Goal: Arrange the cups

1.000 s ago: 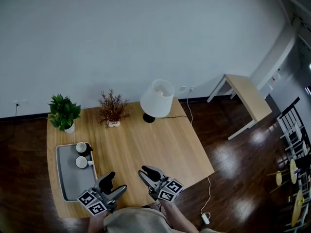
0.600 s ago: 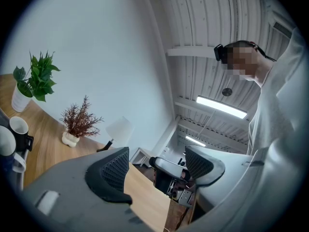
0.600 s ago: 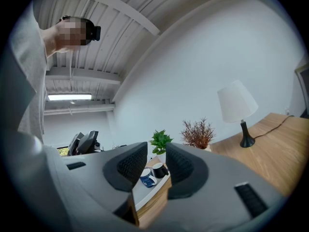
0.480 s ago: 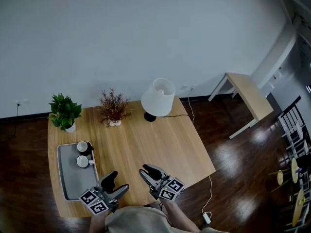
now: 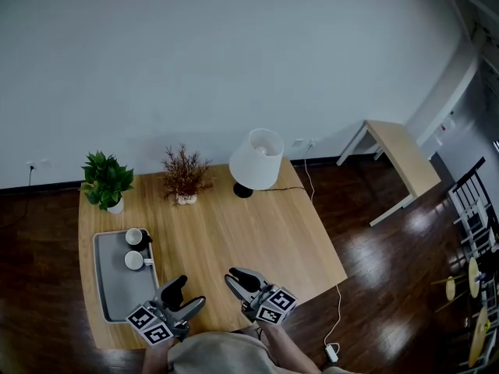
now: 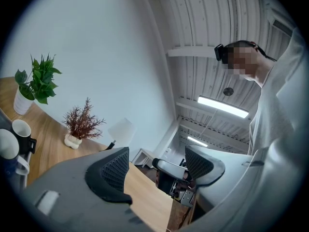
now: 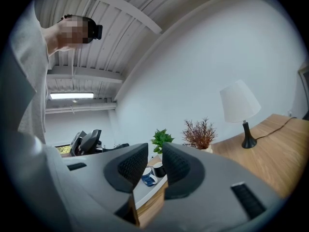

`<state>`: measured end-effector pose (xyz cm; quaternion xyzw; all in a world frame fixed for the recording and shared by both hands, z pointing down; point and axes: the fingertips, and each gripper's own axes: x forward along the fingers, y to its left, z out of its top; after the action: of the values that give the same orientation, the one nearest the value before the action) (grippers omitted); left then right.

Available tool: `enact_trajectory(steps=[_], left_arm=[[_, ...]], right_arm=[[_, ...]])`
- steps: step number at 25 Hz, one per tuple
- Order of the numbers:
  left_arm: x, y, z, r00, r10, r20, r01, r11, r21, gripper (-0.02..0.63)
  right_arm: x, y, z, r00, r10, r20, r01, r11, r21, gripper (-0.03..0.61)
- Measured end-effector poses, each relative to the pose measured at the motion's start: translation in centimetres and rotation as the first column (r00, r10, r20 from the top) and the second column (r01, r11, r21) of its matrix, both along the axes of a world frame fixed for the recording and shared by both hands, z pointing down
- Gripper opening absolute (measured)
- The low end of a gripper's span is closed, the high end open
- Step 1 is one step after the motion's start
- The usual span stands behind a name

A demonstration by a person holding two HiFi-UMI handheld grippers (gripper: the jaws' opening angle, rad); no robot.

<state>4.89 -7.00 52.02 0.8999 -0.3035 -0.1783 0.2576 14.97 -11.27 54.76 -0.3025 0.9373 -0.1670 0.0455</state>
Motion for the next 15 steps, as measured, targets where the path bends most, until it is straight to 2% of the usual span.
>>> enact_trajectory(steps=[15], left_arm=[[-0.3, 0.07, 0.12, 1.0, -0.007, -0.004, 0.007, 1.0, -0.005, 0.354]], right_arm=[[-0.87, 0.36, -0.03, 0.999, -0.035, -0.012, 0.035, 0.999, 0.0, 0.106]])
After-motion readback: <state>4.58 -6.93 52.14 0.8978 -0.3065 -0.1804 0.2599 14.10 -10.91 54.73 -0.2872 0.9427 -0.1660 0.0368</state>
